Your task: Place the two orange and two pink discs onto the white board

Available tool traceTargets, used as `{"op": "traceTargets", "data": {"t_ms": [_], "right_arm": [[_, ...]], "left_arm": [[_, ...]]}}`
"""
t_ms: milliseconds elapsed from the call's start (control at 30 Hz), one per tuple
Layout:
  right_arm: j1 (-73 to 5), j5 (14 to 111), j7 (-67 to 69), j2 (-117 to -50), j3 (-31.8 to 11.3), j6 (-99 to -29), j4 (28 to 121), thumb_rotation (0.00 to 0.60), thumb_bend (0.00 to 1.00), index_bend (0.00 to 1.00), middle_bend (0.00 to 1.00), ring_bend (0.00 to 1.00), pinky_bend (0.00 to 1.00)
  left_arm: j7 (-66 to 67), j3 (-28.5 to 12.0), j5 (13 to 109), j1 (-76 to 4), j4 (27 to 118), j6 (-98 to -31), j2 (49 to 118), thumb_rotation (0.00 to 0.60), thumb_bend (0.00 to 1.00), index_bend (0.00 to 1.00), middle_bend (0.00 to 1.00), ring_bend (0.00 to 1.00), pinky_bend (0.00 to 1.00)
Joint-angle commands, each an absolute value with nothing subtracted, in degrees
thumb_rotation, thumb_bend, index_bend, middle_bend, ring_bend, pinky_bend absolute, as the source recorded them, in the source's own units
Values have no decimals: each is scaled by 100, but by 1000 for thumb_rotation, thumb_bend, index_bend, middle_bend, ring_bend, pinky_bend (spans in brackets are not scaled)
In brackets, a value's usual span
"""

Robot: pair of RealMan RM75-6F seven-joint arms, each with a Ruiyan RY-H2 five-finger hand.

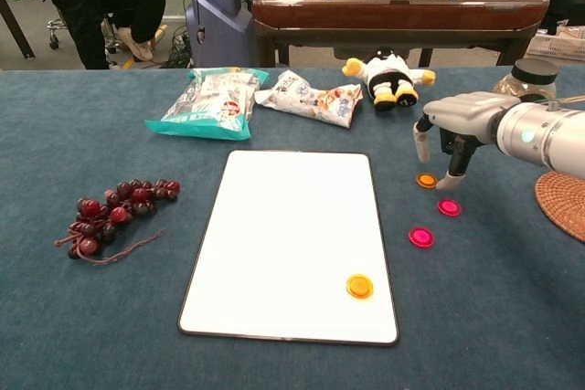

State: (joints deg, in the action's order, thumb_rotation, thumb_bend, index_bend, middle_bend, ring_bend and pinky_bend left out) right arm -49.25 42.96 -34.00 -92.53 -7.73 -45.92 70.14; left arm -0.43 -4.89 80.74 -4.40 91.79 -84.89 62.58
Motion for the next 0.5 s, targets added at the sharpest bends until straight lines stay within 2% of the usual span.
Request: {"op": "traceTargets", "data": {"t_ms": [33, 500], "right_arm": [[-4937, 4275, -3392, -9275, -763, -4570, 6977, 600, 86, 456, 1000, 1000, 1000], [-4985, 4152, -3400, -9363, -726, -4496, 6847, 600, 106, 456, 1000, 1000, 1000]], "left_arm": [[-44, -486, 8075, -438, 9181, -8488, 6255, 600, 272, 360, 451, 293, 472], [-45, -487, 8073, -436, 9190, -8488, 6247, 600, 272, 360, 451, 293, 472]]}}
